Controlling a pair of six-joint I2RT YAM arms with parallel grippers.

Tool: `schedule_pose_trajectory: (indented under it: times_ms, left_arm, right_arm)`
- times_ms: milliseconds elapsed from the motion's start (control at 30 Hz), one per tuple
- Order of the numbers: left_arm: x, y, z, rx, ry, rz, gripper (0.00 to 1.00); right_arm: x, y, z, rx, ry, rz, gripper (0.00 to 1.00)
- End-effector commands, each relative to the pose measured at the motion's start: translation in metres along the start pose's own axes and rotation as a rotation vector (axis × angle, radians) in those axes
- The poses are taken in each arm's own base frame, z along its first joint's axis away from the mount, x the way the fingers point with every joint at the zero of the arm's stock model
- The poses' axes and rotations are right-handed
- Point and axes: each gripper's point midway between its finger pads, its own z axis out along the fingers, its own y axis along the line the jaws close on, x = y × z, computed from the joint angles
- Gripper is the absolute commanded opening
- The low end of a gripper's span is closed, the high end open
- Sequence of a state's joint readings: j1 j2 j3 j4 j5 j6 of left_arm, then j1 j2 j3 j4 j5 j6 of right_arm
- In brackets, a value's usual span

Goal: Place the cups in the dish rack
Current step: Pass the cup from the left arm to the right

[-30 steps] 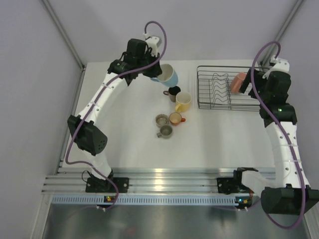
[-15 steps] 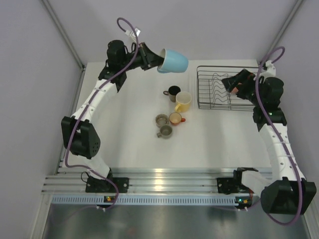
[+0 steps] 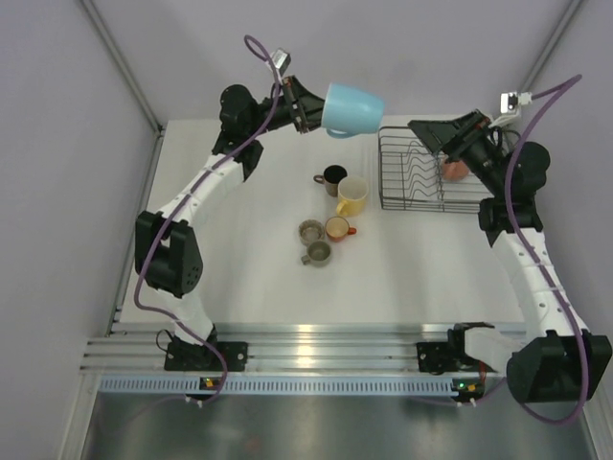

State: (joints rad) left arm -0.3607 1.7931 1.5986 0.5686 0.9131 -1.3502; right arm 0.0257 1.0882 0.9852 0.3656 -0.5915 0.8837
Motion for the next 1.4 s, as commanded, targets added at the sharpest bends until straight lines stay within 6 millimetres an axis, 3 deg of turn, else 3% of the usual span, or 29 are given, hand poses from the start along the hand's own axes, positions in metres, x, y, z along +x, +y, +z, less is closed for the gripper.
schedule_pose_trajectory:
  times_ms: [0,133,333,533,1000,1033,1067,1233,1267,1300,1367]
  left_arm:
    - [-0.003,-0.049,0.01,0.129,-0.009,0.026,0.0]
    - [0.002,-0.046,0.02,0.131,-0.01,-0.024,0.0]
    - [0.006,-0.045,0.025,0.131,-0.017,-0.053,0.0]
    - [0.004,-0.048,0.026,0.136,-0.025,-0.058,0.0]
    - [0.022,-0.053,0.036,0.149,0.011,-0.077,0.0]
    - [0.023,-0.053,0.036,0.15,0.012,-0.079,0.0]
    - [0.023,-0.053,0.036,0.151,0.012,-0.078,0.0]
    - [0.022,-0.055,0.037,0.155,0.011,-0.075,0.0]
    - [0.022,-0.052,0.037,0.151,0.012,-0.08,0.0]
    - [0.022,-0.052,0.038,0.152,0.012,-0.079,0.0]
    - [0.022,-0.051,0.038,0.15,0.014,-0.079,0.0]
  right_arm:
    - [-0.027,0.063,0.011,-0.207,-0.058,-0.038,0.99]
    - [-0.016,0.084,0.025,-0.257,-0.027,-0.046,1.0]
    - [-0.003,0.095,0.036,-0.291,0.0,-0.027,1.0]
    - [0.007,0.098,0.041,-0.301,0.024,-0.022,0.99]
    - [0.012,0.098,0.052,-0.307,0.041,-0.03,0.98]
    - [0.012,0.097,0.052,-0.305,0.041,-0.029,0.95]
    - [0.013,0.098,0.052,-0.308,0.046,-0.029,0.82]
    - [0.018,0.098,0.053,-0.317,0.071,-0.036,0.5]
    - [0.02,0.098,0.054,-0.317,0.085,-0.035,0.32]
    - [0.021,0.098,0.054,-0.319,0.089,-0.041,0.21]
    - [0.022,0.098,0.054,-0.313,0.094,-0.042,0.08]
